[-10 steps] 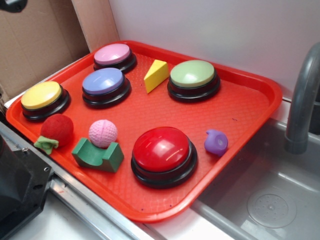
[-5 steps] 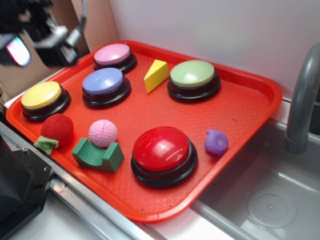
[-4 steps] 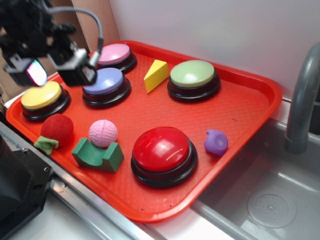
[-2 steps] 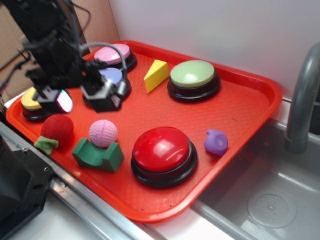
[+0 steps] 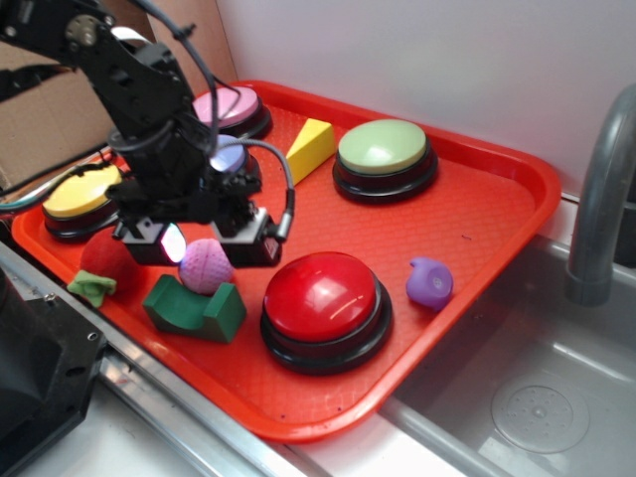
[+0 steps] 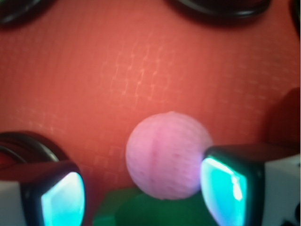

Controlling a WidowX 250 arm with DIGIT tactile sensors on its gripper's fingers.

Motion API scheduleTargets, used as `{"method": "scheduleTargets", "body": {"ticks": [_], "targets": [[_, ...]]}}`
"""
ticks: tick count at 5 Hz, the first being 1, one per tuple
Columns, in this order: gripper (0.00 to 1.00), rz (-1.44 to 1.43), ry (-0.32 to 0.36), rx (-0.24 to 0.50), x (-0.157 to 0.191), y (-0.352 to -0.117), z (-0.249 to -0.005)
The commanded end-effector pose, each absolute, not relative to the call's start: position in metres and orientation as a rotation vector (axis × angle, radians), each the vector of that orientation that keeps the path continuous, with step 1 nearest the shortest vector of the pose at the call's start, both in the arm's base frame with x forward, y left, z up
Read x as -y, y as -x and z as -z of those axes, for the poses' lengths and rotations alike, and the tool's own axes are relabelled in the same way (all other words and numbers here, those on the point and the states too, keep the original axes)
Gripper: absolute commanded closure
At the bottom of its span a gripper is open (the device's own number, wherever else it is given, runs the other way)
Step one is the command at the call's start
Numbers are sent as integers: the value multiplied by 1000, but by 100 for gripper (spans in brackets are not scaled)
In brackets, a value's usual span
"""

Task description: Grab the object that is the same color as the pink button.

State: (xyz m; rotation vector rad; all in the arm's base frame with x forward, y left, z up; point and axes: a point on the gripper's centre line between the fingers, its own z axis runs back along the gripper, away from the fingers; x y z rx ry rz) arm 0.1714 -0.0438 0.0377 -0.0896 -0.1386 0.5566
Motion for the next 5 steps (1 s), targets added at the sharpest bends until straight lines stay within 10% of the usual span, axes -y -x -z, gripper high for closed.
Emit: {"method": "scheduleTargets", "body": {"ticks": [1, 2, 3, 5], "targets": [[0, -551, 65, 154, 39, -176, -23], [0, -569, 56, 164, 37, -178, -21], [100, -584, 60, 156, 35, -179, -20], [100, -559, 95, 124, 34, -187, -36]]}}
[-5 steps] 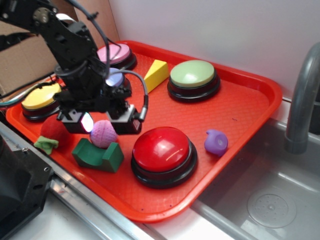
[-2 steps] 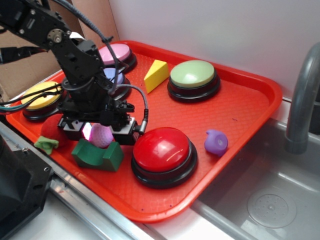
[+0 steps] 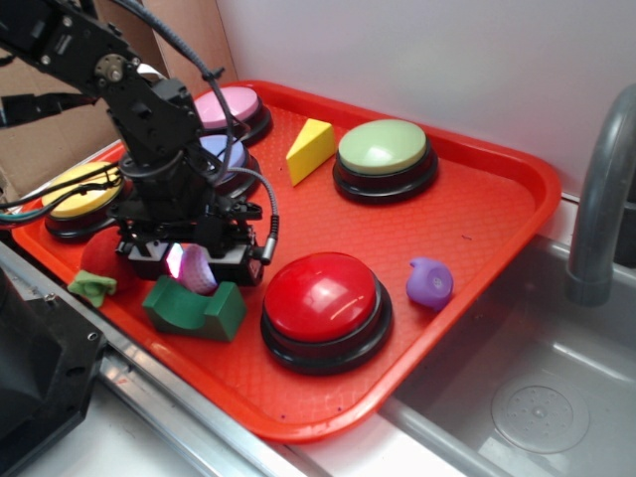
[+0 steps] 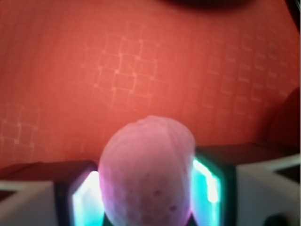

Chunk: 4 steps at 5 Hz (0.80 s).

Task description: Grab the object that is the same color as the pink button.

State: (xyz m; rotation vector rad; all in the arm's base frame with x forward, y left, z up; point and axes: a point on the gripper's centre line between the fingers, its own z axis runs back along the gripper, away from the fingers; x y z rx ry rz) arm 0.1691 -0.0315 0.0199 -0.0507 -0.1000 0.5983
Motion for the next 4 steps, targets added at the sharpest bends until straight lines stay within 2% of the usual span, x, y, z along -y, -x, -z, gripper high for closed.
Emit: {"method": "scheduleTargets", "body": {"ticks": [1, 2, 3, 4], "targets": [[100, -496, 92, 171, 40, -202, -66], [100, -374, 42, 163, 49, -219, -107], [100, -234, 47, 149, 53, -231, -145], [100, -166, 60, 212, 55, -237, -171]]}}
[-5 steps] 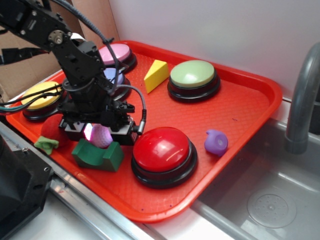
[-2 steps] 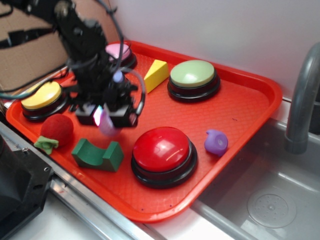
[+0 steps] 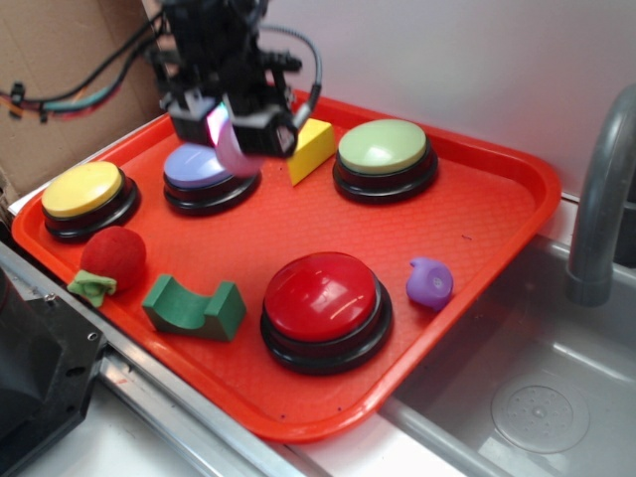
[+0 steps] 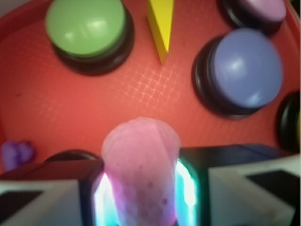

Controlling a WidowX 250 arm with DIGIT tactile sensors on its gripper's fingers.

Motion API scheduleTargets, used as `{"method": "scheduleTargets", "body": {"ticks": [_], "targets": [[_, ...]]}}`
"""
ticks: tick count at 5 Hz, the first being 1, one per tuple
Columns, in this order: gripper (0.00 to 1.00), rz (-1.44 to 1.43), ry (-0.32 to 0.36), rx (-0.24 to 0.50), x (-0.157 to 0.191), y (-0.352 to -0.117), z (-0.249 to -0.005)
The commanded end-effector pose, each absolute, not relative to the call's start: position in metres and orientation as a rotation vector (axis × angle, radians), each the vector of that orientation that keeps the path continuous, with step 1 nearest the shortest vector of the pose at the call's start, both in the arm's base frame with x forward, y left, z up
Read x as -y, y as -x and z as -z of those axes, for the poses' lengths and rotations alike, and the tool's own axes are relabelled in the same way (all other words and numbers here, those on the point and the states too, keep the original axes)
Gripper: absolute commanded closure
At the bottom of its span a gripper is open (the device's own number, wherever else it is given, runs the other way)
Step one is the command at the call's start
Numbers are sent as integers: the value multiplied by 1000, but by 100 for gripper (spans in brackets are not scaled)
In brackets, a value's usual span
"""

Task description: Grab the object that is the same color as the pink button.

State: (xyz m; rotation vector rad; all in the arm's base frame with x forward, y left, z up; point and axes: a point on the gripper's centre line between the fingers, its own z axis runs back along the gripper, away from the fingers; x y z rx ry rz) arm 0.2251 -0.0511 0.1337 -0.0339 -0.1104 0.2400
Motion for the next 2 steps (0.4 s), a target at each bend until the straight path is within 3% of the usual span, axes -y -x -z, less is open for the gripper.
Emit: {"method": "scheduleTargets", "body": {"ticks": [1, 2], "targets": [[100, -230, 52, 273, 51, -235, -171], [100, -299, -1, 303, 38, -239, -164]]}}
